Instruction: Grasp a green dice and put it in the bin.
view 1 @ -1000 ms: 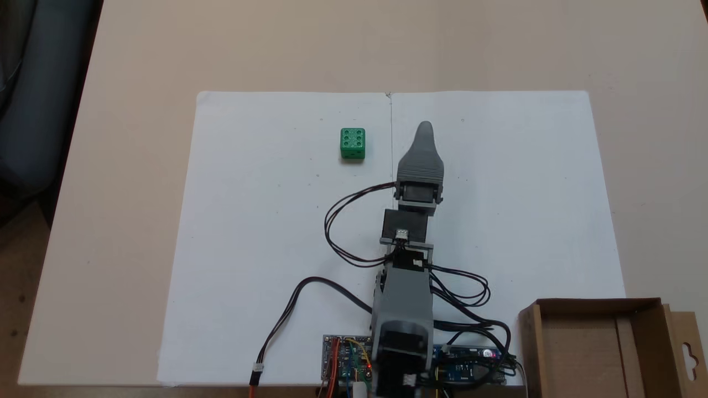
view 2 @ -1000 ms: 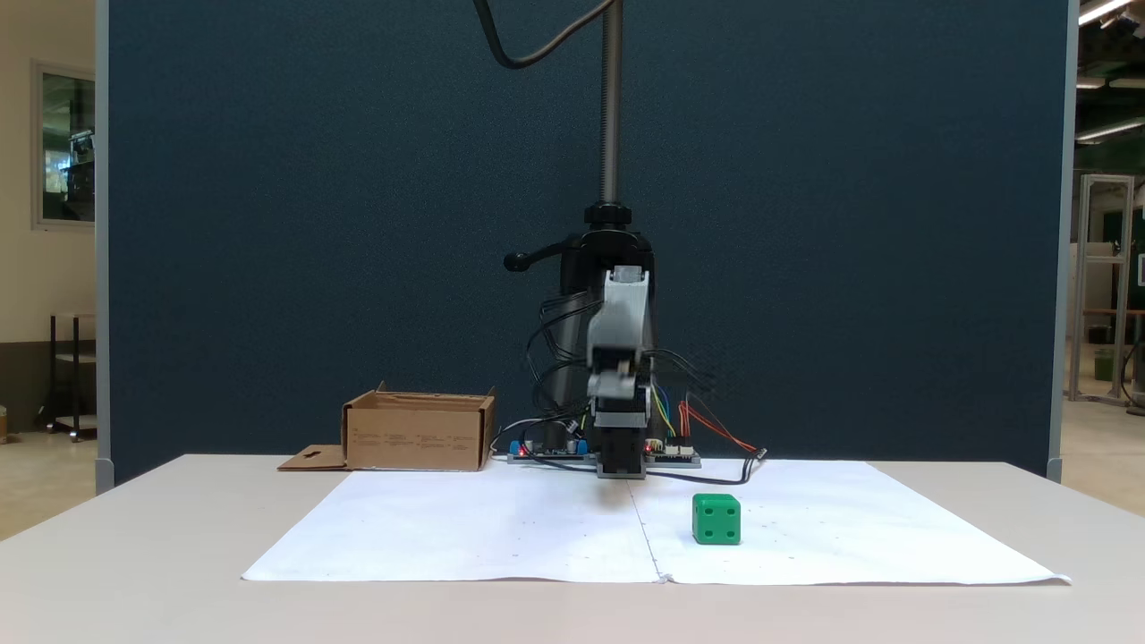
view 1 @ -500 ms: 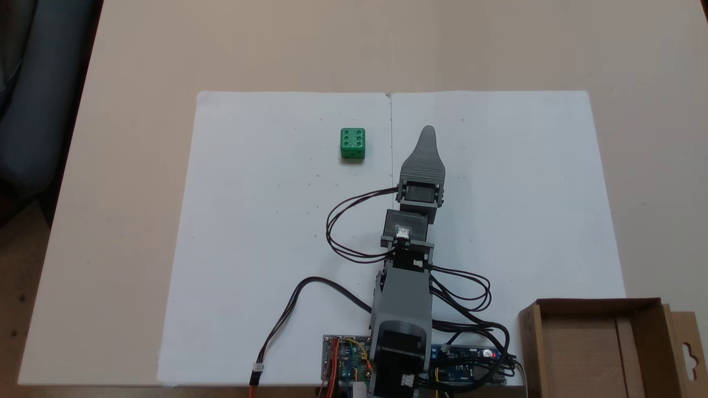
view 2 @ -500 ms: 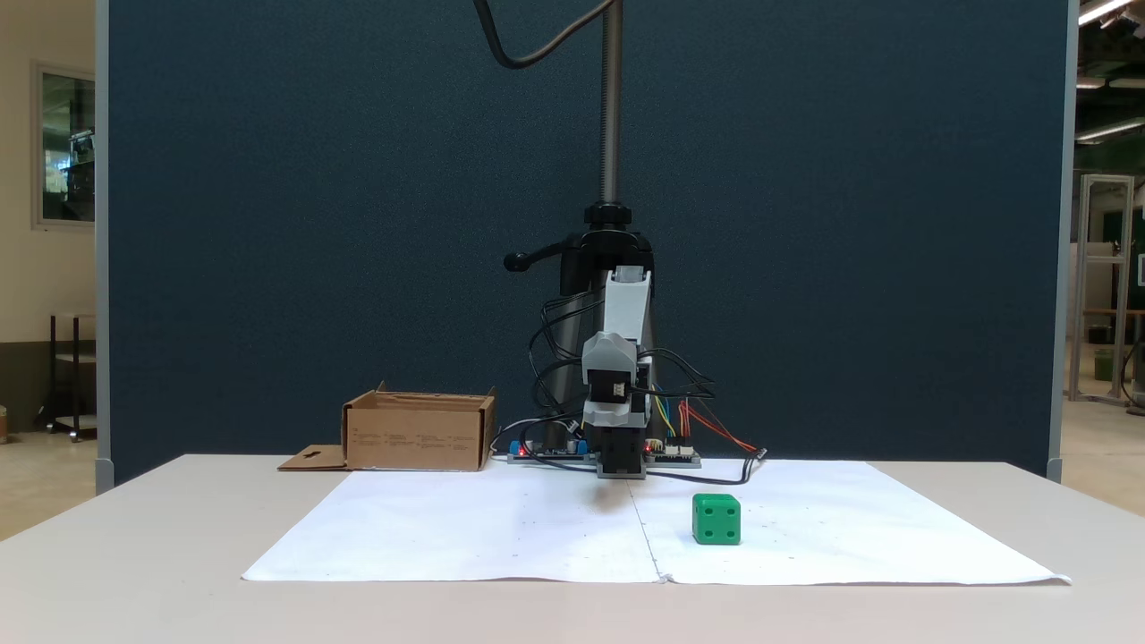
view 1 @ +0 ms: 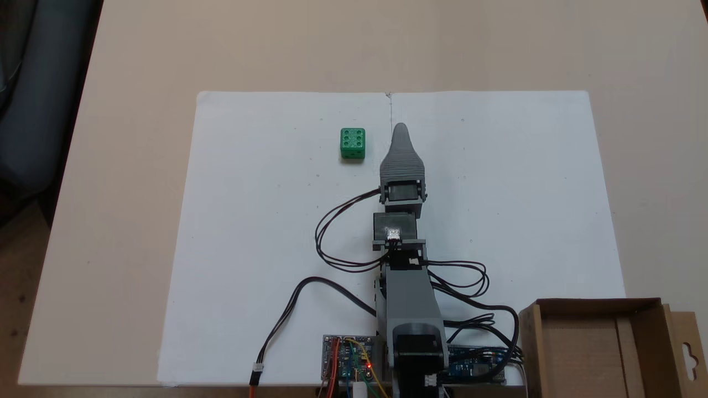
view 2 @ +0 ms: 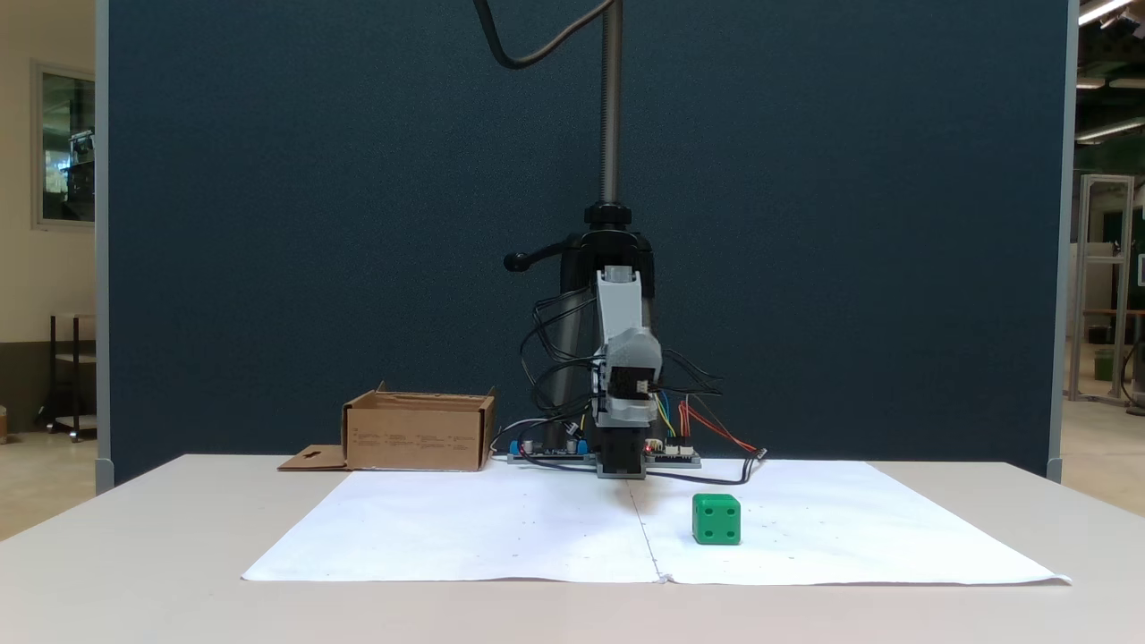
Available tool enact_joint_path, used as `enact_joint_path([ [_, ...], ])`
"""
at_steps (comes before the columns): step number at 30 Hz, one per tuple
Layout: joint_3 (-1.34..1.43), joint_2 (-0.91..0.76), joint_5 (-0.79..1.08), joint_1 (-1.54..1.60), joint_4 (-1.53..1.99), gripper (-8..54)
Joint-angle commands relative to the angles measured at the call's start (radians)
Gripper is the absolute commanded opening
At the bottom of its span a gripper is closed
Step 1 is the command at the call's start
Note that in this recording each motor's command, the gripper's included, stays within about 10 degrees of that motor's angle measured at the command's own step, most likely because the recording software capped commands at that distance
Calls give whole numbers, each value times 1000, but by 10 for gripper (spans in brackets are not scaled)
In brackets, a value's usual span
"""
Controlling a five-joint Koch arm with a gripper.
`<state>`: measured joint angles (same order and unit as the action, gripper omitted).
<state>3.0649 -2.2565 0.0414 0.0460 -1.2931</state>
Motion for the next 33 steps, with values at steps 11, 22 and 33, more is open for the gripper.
enact_joint_path([
  [11, -25, -110, 51, 25, 143, 430],
  [22, -514, -48, 48, -5, 912, 430],
  [33, -996, -28, -20, 3, 1592, 414],
])
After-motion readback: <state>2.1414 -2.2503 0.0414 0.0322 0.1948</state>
